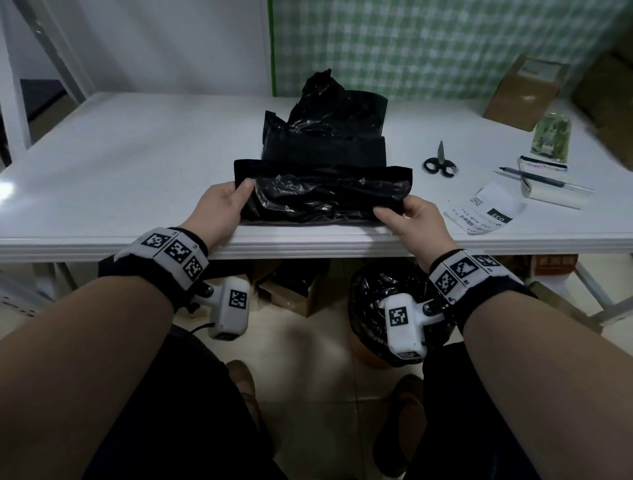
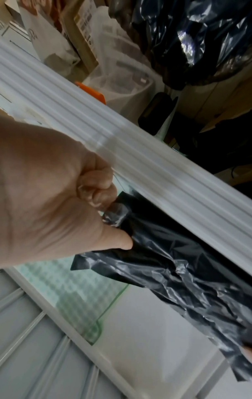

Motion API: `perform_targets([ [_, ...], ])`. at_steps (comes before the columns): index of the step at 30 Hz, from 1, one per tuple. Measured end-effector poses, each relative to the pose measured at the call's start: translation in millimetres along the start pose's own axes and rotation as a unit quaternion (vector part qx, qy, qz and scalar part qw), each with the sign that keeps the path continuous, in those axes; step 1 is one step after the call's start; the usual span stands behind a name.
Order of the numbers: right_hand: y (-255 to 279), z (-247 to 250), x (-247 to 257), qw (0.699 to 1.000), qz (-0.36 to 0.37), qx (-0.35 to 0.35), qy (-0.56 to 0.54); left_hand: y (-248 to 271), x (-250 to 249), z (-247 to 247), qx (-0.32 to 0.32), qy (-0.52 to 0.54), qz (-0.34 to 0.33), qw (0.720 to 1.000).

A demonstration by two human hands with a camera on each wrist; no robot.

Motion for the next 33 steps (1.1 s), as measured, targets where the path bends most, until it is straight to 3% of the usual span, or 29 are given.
perform_targets([
  [10, -10, 8, -10, 0.995, -0.055, -0.065, 0.054, -10, -7, 0, -0.087, -0.082, -0.026, 0.992],
  [14, -13, 10, -8, 0.993, -0.072, -0.076, 0.058, -10, -15, 2, -0.118, -0.12, -0.069, 0.983],
  [21, -14, 23, -2, 0.987, -0.091, -0.128, -0.022, -15, -19, -3, -0.119, -0.069, -0.082, 0.987],
  [27, -14, 26, 13, 0.98, -0.067, -0.177, 0.064, -18, -14, -3, -0.122, -0.07, -0.048, 0.989],
  [33, -8, 26, 5, 0.968, -0.071, -0.153, 0.184, -19, -13, -8, -0.108, -0.176, -0.029, 0.978],
])
Point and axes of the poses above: each hand's wrist, its own y-axis away from the middle knuckle, its own z-axis out of the back of the hand, x = y × z, the point moved 10 cm from there along -y, towards the middle knuckle, and after that the axes turned 8 degrees about y, right-handed, at the moved point
